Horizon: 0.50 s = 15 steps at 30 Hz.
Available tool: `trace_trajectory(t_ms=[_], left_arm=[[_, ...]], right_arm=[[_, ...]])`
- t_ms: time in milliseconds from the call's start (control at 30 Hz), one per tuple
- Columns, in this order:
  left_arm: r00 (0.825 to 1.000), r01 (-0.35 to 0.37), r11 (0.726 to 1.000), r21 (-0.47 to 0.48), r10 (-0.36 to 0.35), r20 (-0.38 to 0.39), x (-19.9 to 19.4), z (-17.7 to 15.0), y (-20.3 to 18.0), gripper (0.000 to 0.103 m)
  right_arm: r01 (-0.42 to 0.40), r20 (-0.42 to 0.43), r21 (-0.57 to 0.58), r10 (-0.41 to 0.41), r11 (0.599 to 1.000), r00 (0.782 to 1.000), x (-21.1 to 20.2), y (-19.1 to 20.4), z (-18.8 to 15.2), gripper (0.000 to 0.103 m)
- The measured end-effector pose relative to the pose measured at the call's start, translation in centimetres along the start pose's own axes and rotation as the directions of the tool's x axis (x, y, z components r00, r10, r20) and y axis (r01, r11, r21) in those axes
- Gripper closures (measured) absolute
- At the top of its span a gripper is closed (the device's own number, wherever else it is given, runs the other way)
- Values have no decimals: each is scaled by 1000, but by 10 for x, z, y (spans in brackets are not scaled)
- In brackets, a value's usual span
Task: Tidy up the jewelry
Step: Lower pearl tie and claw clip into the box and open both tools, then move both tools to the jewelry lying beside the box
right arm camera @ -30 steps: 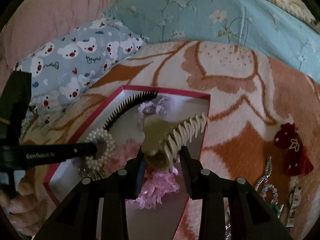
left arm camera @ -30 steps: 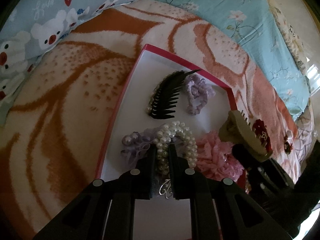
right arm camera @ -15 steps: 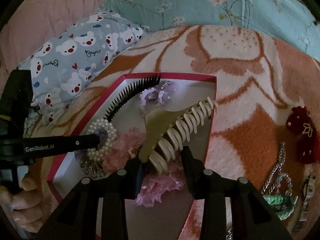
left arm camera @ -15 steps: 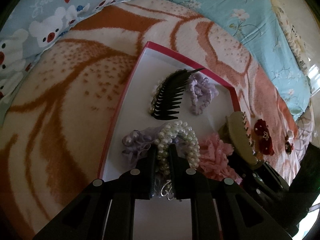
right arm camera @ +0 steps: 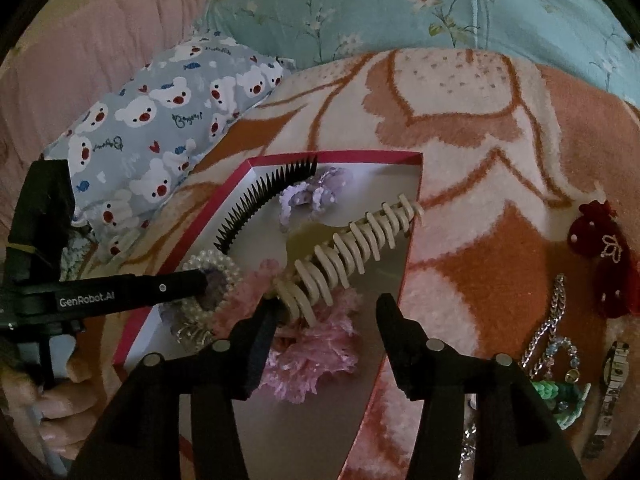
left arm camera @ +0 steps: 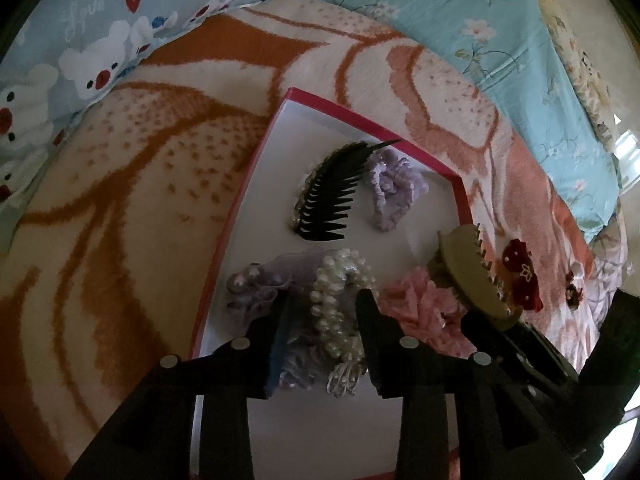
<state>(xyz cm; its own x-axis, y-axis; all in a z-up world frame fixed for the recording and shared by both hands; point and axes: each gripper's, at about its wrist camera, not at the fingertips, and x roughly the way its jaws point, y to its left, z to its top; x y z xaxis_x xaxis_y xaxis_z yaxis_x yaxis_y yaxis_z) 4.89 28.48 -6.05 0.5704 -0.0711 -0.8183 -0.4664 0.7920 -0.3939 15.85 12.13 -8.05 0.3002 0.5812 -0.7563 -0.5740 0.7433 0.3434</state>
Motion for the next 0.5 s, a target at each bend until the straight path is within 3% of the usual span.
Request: trace_trajectory(t_ms=[500], left_arm=[[1000,-10,1000,2,10,8,-15,-5,-4,55]], right_arm=[[-24,6,47,24,999,1000,-20,-14,-9,46]])
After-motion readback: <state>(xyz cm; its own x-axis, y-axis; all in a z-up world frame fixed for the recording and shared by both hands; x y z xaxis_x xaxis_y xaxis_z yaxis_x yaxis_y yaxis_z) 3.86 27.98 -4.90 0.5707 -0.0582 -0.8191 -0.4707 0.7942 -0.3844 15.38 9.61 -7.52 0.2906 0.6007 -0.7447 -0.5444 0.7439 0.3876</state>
